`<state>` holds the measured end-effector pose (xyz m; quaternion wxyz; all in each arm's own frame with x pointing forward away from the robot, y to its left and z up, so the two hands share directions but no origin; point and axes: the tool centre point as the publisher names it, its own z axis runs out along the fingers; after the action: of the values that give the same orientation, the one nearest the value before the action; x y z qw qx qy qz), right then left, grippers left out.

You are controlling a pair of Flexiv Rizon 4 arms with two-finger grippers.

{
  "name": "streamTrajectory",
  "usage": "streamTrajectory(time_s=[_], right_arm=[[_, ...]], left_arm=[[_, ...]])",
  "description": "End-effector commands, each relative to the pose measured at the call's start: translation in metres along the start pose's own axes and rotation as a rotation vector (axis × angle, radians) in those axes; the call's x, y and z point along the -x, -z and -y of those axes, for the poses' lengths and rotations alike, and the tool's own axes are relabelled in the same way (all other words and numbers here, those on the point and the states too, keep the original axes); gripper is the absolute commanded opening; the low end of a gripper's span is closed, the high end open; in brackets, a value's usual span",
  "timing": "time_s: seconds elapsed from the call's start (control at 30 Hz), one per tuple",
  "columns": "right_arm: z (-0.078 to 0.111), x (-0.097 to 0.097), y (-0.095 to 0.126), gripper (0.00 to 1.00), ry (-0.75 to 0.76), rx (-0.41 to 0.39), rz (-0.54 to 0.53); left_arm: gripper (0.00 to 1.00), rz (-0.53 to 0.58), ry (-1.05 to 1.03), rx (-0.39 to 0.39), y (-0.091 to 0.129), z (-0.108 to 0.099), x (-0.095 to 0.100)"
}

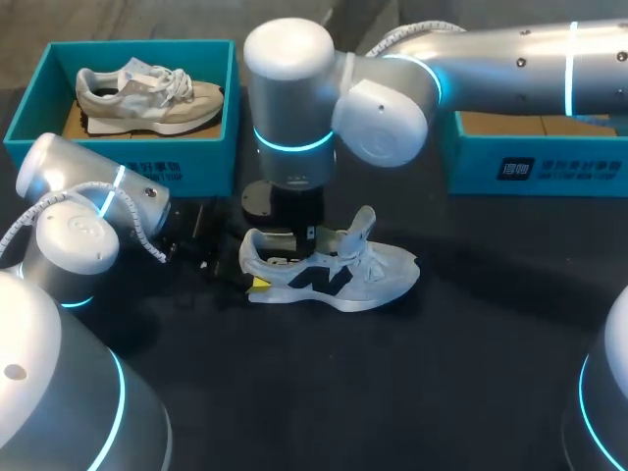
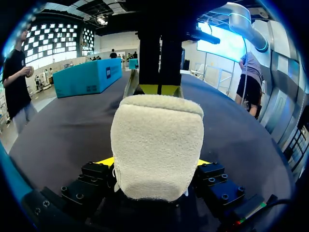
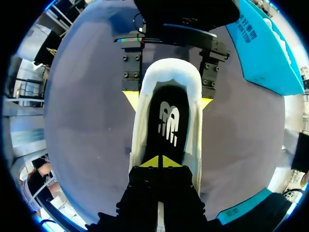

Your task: Take the shoe out of the shoebox, open the shoe tongue, remove and reinsert the insole, then place the shoe into the shoebox

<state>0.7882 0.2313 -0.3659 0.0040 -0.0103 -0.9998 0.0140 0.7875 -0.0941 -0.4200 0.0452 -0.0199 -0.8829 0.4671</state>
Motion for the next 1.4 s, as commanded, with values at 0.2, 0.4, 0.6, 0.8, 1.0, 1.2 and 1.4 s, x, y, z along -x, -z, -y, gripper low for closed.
streamTrajectory(time_s=[0.2, 0.4, 0.6, 0.8, 1.0, 1.2, 1.4], right_arm=[[0.004, 0.008, -0.009, 0.0, -0.059, 0.029, 0.006], [0.005, 0.011, -0.014, 0.03, -0.066, 0.042, 0.006], [0.006, 0.013, -0.018, 0.25, -0.065, 0.048, 0.003], [0.001, 0.018, -0.021, 0.36, -0.058, 0.052, -0.001], [-0.003, 0.023, -0.03, 0.39, -0.052, 0.062, -0.005], [-0.004, 0.028, -0.042, 0.41, -0.053, 0.077, -0.03], [-0.007, 0.026, -0.055, 0.43, -0.043, 0.081, -0.085]], left_arm=[[0.0, -0.001, 0.001, 0.004, -0.005, -0.004, 0.001], [0.0, -0.001, 0.001, 0.004, -0.005, -0.004, 0.001], [0.0, -0.001, 0.001, 0.004, -0.005, -0.004, 0.001], [0.0, -0.001, 0.001, 0.004, -0.005, -0.004, 0.001], [0.0, -0.001, 0.001, 0.004, -0.005, -0.004, 0.001], [0.0, -0.001, 0.001, 0.004, -0.005, -0.004, 0.001], [0.0, -0.001, 0.001, 0.004, -0.005, -0.004, 0.001]])
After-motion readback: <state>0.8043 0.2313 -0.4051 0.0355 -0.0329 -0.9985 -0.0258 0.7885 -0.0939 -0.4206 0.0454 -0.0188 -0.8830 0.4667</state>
